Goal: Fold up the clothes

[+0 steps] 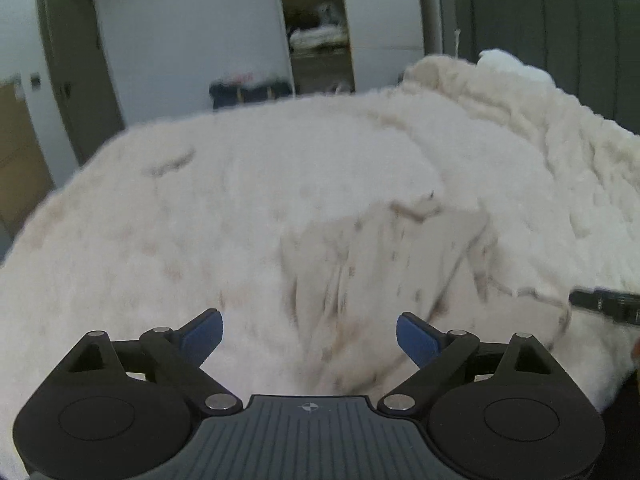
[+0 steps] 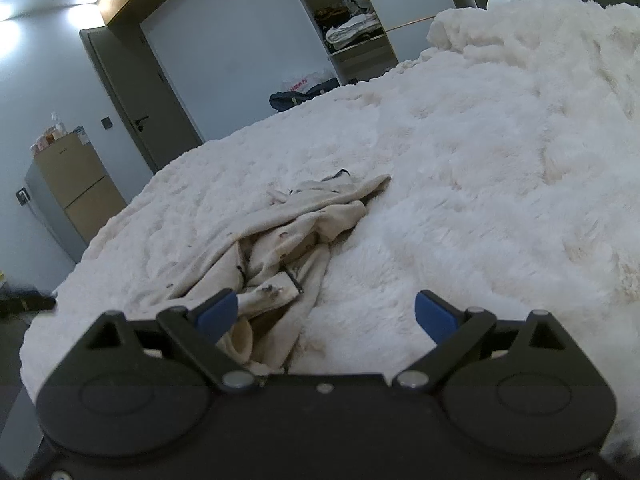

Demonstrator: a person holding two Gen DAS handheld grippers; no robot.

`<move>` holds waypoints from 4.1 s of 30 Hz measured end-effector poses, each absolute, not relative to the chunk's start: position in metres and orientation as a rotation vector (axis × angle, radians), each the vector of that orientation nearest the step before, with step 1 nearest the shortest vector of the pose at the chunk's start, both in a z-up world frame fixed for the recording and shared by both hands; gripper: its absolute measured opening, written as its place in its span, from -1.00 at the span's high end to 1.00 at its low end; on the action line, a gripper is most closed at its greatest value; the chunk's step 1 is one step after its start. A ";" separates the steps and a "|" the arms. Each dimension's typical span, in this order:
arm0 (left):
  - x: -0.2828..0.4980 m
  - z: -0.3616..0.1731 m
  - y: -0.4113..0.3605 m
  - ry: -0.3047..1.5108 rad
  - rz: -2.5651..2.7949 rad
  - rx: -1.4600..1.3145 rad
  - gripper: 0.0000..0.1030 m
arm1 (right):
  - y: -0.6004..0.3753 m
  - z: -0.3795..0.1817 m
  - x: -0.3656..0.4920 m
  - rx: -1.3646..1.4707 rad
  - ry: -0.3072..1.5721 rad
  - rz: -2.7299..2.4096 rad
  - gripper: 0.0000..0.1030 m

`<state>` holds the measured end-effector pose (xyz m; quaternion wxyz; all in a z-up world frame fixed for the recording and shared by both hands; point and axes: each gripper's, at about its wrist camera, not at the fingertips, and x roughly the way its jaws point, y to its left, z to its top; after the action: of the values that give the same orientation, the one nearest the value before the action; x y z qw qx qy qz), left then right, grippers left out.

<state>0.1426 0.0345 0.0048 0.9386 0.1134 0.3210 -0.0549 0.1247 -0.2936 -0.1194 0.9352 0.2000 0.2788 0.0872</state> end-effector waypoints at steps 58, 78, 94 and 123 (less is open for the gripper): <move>0.171 0.033 0.004 0.620 -0.196 0.258 -0.74 | -0.293 -0.116 0.118 0.389 0.579 0.171 -0.87; 0.233 -0.007 -0.061 0.725 -0.434 0.113 0.91 | -0.298 -0.120 0.120 0.438 0.571 0.154 -0.88; 0.176 0.035 0.190 0.626 0.170 -0.027 0.90 | -0.279 -0.122 0.119 0.352 0.589 0.160 -0.88; 0.307 -0.058 0.059 0.781 -0.142 -0.177 -0.65 | -0.282 -0.116 0.116 0.343 0.577 0.172 -0.89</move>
<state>0.3071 0.0594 -0.0582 0.9185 -0.0863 0.3796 -0.0690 0.1164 -0.2816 -0.1162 0.9405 0.1681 0.2828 0.0845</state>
